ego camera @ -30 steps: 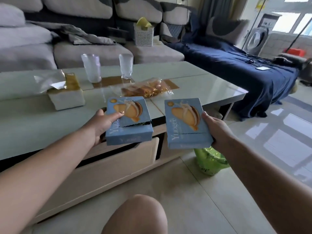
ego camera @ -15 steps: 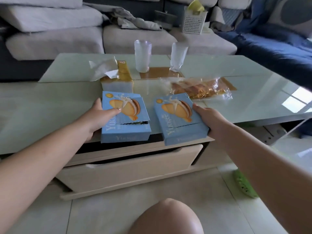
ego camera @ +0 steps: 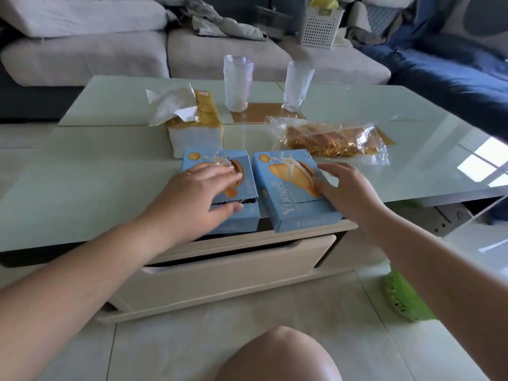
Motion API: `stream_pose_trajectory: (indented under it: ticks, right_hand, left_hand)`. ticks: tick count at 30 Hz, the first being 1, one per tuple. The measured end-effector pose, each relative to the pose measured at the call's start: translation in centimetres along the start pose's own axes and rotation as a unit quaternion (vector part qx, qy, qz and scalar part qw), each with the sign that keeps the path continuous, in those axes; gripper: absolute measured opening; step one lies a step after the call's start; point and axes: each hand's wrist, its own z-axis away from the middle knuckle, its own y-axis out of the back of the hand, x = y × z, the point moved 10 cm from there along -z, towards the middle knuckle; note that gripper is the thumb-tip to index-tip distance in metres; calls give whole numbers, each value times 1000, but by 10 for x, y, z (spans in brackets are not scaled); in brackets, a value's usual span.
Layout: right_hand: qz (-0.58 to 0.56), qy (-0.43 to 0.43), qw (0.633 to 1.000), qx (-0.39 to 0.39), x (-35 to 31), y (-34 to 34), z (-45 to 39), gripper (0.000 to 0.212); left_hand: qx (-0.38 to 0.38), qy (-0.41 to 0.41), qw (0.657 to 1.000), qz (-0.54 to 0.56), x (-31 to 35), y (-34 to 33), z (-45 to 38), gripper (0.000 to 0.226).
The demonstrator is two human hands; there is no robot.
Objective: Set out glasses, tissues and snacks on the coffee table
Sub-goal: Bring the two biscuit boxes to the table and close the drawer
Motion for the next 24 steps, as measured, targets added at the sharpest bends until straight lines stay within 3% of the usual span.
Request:
stream_pose_trajectory:
  ticks: [3,6,11,20,24]
  right_hand:
    - [13,124,992,-18,-23,5,34,50]
    - [85,168,979,-74,-23,-8,55,64]
    - [119,168,976,-69,-21,-13,48,63]
    - [112,162,978,-70,-22,-18,25,60]
    - [50,150,985,-71,-23,-9,26,63]
  left_hand:
    - [-72,0,996,-54,8,-20,11,92]
    - [-71,5,995,-71,11,-23,11,86]
    - [-92,22,991,-99,11,-34,3,63]
    - [-101,38,982,-154,9,-44,-19,63]
    - [-57,31,995,-78,14,-33,-21,71]
